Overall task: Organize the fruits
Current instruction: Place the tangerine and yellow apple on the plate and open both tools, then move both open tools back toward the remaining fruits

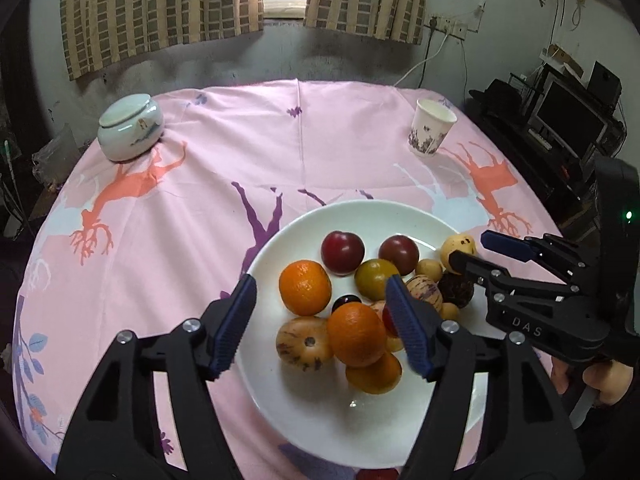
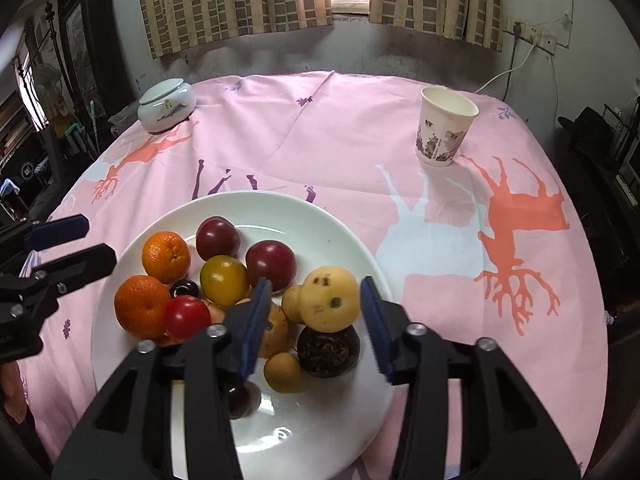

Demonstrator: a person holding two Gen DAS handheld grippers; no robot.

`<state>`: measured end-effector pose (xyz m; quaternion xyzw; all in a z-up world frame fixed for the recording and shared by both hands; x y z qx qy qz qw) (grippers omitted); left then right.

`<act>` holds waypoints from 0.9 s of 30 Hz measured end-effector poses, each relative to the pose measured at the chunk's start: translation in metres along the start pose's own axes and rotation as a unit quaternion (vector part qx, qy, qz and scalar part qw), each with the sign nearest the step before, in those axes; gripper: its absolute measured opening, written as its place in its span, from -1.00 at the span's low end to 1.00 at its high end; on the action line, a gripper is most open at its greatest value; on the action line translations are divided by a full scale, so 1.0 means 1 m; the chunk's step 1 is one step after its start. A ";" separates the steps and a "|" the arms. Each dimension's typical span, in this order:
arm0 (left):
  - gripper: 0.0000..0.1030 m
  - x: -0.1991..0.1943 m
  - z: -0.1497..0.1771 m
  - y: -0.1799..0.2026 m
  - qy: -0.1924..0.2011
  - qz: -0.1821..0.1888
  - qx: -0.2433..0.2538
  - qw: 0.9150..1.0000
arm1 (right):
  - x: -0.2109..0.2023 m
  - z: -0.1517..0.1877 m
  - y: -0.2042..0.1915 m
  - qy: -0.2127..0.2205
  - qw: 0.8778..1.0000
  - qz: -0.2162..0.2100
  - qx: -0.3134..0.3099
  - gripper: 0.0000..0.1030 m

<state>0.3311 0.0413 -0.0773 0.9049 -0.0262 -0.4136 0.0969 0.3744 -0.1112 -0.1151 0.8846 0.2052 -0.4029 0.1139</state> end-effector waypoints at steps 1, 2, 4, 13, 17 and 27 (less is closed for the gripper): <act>0.40 -0.010 -0.002 -0.001 0.008 0.008 -0.007 1.000 | -0.009 -0.002 -0.001 0.011 1.000 0.006 -0.003 0.24; 0.42 -0.020 -0.002 -0.002 0.013 0.016 -0.014 1.000 | -0.016 -0.004 -0.002 0.020 1.000 0.008 -0.007 0.24; 0.45 -0.040 0.002 -0.004 0.022 0.029 -0.021 0.999 | -0.033 -0.005 -0.006 0.028 0.999 0.009 -0.012 0.24; 0.58 -0.115 0.076 -0.032 0.072 0.007 -0.014 0.997 | -0.132 0.044 -0.030 0.070 0.998 -0.004 -0.001 0.34; 0.59 -0.126 0.110 -0.056 0.076 -0.018 -0.036 0.996 | -0.161 0.087 -0.050 0.079 0.997 0.002 0.003 0.53; 0.59 -0.110 0.170 -0.051 0.012 -0.003 -0.029 1.000 | -0.151 0.143 -0.096 0.039 0.999 -0.019 0.006 0.53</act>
Point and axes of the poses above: each gripper's, at about its wrist camera, not at the fingertips, and x roughly the way its jaws point, y to its right, z to its underside, the point moved 8 cm from there along x, roughly the way its jaws point, and after that the axes turned 9 degrees about -x, right-handed, at the moved point
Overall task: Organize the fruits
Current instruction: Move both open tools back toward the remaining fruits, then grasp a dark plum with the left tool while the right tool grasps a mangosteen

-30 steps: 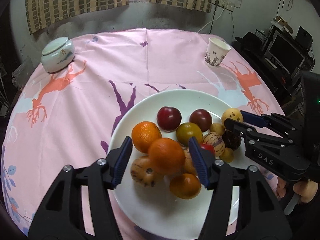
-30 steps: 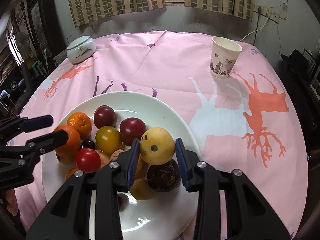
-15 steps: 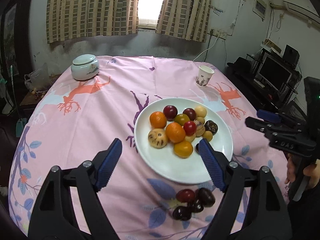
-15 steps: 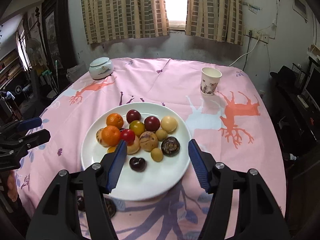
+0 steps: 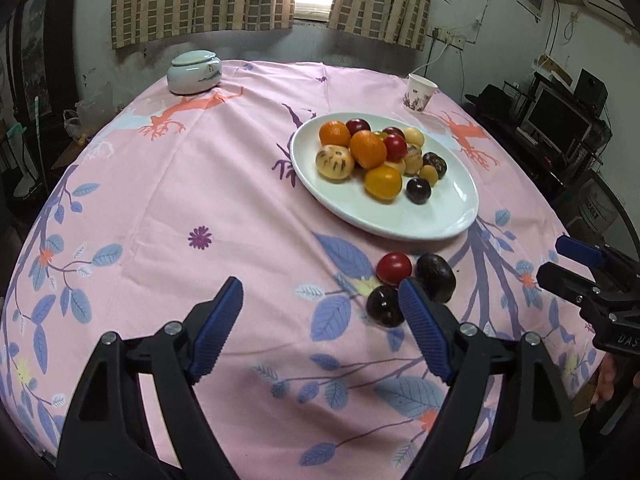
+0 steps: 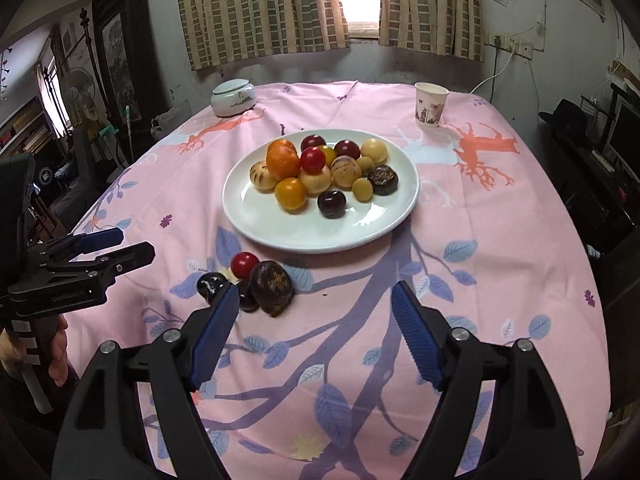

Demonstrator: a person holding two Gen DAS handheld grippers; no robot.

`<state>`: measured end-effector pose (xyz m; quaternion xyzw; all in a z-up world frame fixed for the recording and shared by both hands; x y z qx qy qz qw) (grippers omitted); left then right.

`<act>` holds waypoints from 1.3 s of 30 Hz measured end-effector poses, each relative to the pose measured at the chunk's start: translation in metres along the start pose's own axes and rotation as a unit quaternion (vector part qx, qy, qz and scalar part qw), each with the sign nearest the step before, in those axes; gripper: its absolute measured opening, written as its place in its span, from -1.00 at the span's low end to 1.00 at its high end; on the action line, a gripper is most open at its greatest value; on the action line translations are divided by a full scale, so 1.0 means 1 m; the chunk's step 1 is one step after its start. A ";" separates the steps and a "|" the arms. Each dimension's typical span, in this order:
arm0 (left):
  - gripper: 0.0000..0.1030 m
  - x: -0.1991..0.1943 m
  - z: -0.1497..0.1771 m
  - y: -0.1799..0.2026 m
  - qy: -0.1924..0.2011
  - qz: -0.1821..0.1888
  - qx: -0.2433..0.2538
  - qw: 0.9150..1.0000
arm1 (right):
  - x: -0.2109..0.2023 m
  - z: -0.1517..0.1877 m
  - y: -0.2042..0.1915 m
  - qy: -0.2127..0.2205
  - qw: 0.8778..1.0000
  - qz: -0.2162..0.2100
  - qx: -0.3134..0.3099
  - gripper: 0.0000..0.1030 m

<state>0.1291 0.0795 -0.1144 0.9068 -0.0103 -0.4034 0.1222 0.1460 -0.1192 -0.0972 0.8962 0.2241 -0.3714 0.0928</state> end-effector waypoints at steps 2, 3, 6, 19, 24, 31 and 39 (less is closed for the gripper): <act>0.59 0.000 0.005 0.001 0.000 -0.006 0.006 1.000 | 0.005 0.003 -0.007 -0.004 1.000 -0.007 0.000 0.53; 0.59 0.001 0.007 0.000 -0.001 -0.009 0.008 1.000 | 0.008 0.004 -0.010 -0.004 1.000 -0.014 0.002 0.53; 0.59 0.004 0.012 -0.001 -0.007 -0.014 0.011 1.000 | 0.025 0.008 -0.025 -0.013 0.999 -0.042 -0.001 0.53; 0.59 0.008 0.026 -0.018 -0.023 -0.001 0.000 1.000 | 0.087 0.007 -0.039 -0.058 0.998 -0.019 -0.004 -0.28; 0.59 0.010 0.026 -0.024 -0.026 0.003 -0.008 1.000 | 0.086 0.008 -0.035 -0.076 0.997 -0.002 0.003 -0.50; 0.59 0.015 0.027 -0.011 -0.036 0.010 0.004 0.999 | 0.090 0.002 -0.030 -0.071 0.997 -0.007 0.011 -0.51; 0.59 0.036 0.035 0.021 -0.061 0.015 0.040 0.997 | 0.046 0.022 -0.017 -0.055 0.997 -0.034 0.046 -0.51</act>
Point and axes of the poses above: each gripper's, at about its wrist camera, not at the fingertips, and x roughly the way its jaws point, y to its right, z to its underside, the point moved 8 cm from there along x, roughly the way its jaws point, and after that the axes turned 9 degrees about -x, right-handed, at the moved point
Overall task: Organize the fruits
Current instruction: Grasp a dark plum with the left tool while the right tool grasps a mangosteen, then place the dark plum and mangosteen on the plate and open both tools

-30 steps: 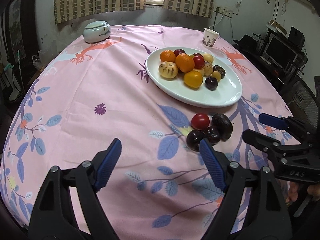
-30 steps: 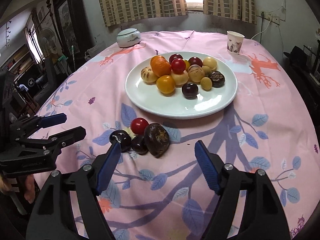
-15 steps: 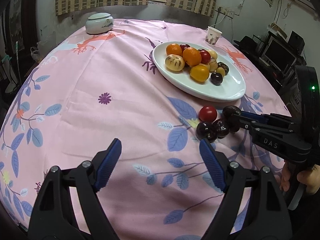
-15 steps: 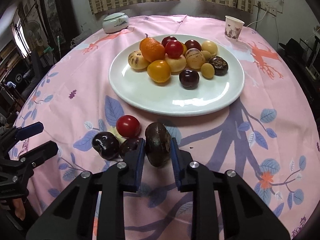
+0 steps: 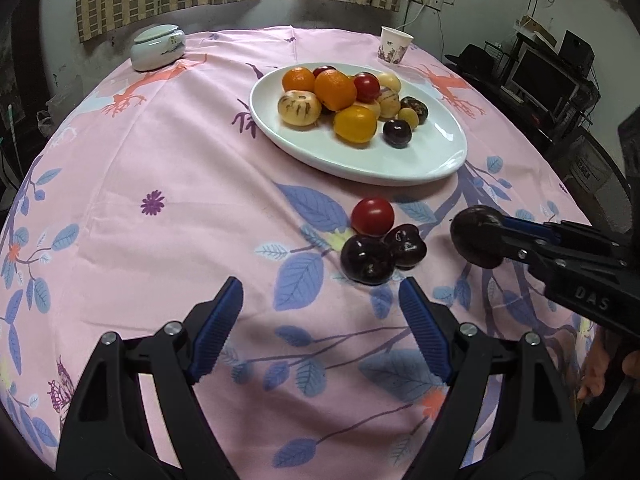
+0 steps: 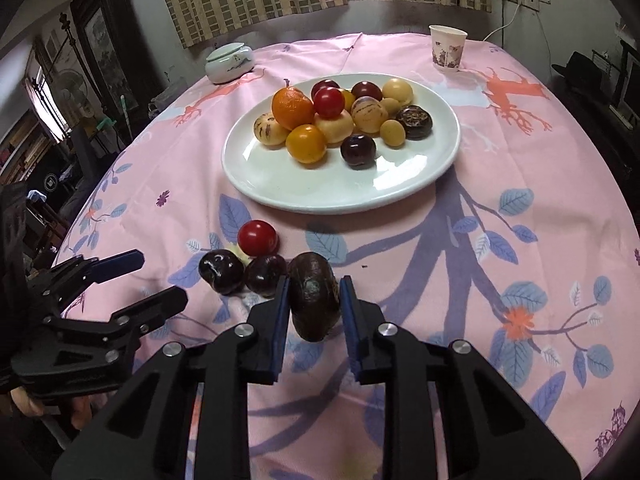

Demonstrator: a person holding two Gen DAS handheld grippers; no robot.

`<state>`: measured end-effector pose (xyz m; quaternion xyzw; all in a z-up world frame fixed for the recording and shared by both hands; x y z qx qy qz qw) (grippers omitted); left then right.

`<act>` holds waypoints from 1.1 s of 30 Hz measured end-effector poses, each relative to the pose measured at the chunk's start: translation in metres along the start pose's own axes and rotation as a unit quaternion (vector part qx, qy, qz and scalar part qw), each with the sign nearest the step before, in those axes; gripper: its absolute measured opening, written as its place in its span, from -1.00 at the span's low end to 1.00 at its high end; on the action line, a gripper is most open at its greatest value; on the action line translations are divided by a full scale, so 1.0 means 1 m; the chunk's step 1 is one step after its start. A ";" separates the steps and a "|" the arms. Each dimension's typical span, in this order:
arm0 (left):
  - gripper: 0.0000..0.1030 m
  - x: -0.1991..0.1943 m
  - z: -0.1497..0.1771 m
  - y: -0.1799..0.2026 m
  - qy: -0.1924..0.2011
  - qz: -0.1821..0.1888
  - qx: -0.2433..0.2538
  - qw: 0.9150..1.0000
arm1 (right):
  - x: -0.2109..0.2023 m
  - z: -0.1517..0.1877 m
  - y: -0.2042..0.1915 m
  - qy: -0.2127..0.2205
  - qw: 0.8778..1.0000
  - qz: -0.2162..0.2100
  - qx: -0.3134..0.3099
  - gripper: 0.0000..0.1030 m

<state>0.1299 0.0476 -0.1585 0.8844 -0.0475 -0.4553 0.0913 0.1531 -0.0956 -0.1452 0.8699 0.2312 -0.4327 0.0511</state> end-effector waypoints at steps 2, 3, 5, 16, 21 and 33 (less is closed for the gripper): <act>0.59 0.009 0.000 0.005 -0.008 -0.002 0.003 1.000 | -0.006 0.009 0.007 -0.002 1.000 0.002 0.008 -0.51; 0.59 0.013 0.000 0.007 -0.011 -0.004 0.004 1.000 | -0.009 0.014 0.012 -0.003 1.000 0.001 0.014 -0.51; 0.53 0.024 0.000 0.011 -0.017 -0.010 0.009 1.000 | -0.013 0.021 0.020 -0.003 1.000 0.000 0.023 -0.51; -0.30 0.038 -0.007 0.026 -0.021 0.023 0.019 0.999 | -0.011 0.030 0.027 -0.002 0.999 -0.022 0.043 -0.51; -0.31 0.019 -0.008 0.026 -0.003 0.029 0.017 0.999 | -0.017 0.025 0.018 0.008 0.999 -0.024 0.034 -0.51; -0.31 -0.017 -0.009 0.033 0.020 0.048 0.025 0.998 | -0.022 0.018 0.006 0.013 0.999 -0.025 0.022 -0.51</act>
Point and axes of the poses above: each gripper's, at about its wrist camera, not at the fingertips, and x roughly the way its jaws point, y to its right, z to its underside, the point moved 8 cm from there along x, roughly the way its jaws point, and after that the axes turned 9 degrees about -x, right-handed, at the moved point
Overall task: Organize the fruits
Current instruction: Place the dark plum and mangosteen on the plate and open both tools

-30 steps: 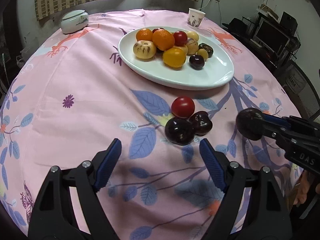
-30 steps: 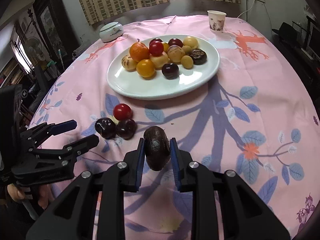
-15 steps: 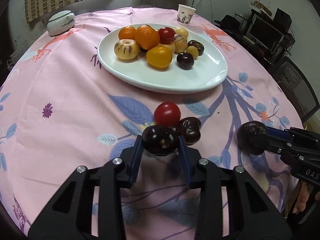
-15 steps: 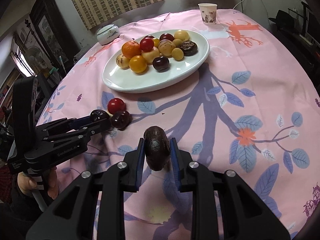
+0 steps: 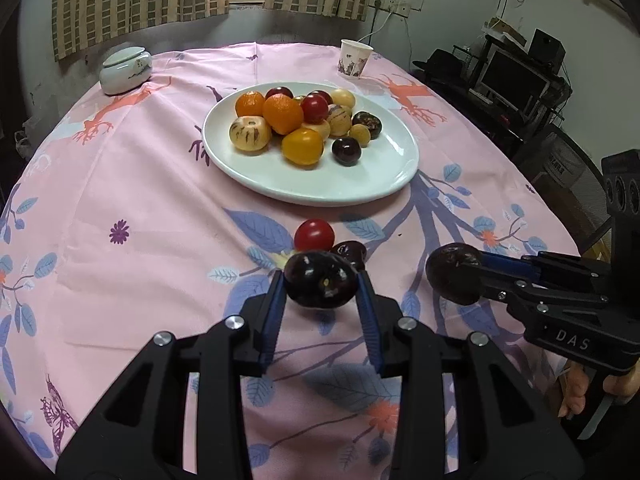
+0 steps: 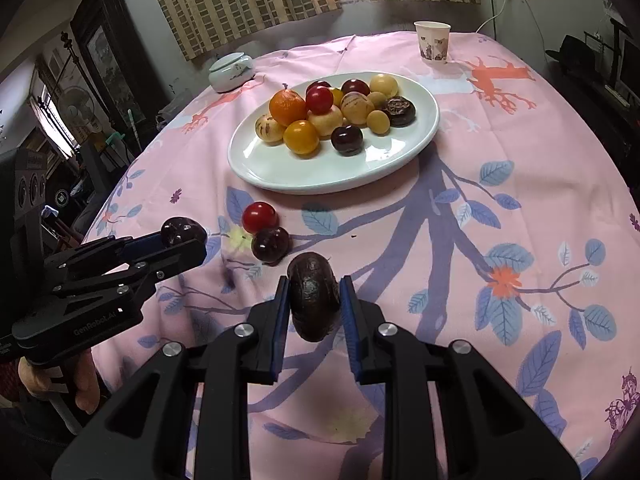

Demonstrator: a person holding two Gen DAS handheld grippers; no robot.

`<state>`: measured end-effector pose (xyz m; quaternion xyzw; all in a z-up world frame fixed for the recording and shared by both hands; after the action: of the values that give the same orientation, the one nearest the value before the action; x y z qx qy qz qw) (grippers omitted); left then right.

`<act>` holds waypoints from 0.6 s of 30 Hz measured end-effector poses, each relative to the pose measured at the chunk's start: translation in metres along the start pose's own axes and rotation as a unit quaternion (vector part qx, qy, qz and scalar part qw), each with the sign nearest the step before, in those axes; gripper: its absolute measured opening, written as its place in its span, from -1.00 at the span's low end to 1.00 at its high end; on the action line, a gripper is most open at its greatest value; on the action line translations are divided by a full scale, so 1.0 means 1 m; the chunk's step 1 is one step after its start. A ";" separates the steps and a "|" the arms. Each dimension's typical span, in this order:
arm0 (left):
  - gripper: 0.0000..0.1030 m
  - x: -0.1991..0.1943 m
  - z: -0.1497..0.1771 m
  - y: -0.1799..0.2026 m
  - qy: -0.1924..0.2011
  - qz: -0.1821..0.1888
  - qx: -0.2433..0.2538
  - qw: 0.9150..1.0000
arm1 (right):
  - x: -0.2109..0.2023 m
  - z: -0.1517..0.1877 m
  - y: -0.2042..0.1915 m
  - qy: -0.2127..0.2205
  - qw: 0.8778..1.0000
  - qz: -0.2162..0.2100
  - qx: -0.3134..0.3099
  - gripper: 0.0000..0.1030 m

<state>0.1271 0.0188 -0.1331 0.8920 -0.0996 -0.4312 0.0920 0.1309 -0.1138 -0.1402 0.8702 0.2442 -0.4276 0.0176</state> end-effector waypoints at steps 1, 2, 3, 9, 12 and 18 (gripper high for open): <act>-0.31 -0.002 -0.002 0.000 0.002 0.000 0.000 1.000 | 0.000 0.000 0.000 0.000 1.000 0.000 0.000 -0.51; -0.31 -0.003 -0.003 0.000 0.003 0.000 0.001 1.000 | 0.000 0.000 0.000 0.001 1.000 0.000 0.001 -0.51; -0.31 -0.004 -0.005 0.000 0.004 0.000 0.000 1.000 | -0.001 -0.001 0.001 0.001 1.000 0.000 0.001 -0.51; -0.30 -0.006 -0.027 -0.009 0.011 -0.014 0.001 1.000 | -0.005 -0.011 0.005 0.006 1.000 0.005 -0.010 -0.51; -0.30 -0.006 -0.054 -0.016 0.021 -0.020 0.000 1.000 | -0.011 -0.034 0.012 0.016 0.999 0.018 -0.031 -0.51; -0.30 0.021 -0.102 -0.026 0.020 -0.040 -0.002 0.999 | 0.003 -0.085 0.044 0.018 0.997 0.053 -0.045 -0.51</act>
<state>0.2223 0.0461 -0.0927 0.9034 -0.0612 -0.4170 0.0787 0.2145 -0.1310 -0.0970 0.8876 0.2171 -0.3992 0.0750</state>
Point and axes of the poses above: each gripper's, at about its wrist camera, not at the fingertips, and x roughly the way its jaws point, y to its right, z to its underside, the point moved 8 cm from there along x, roughly the way its jaws point, and after that the axes turned 9 degrees about -x, right-handed, at the moved point
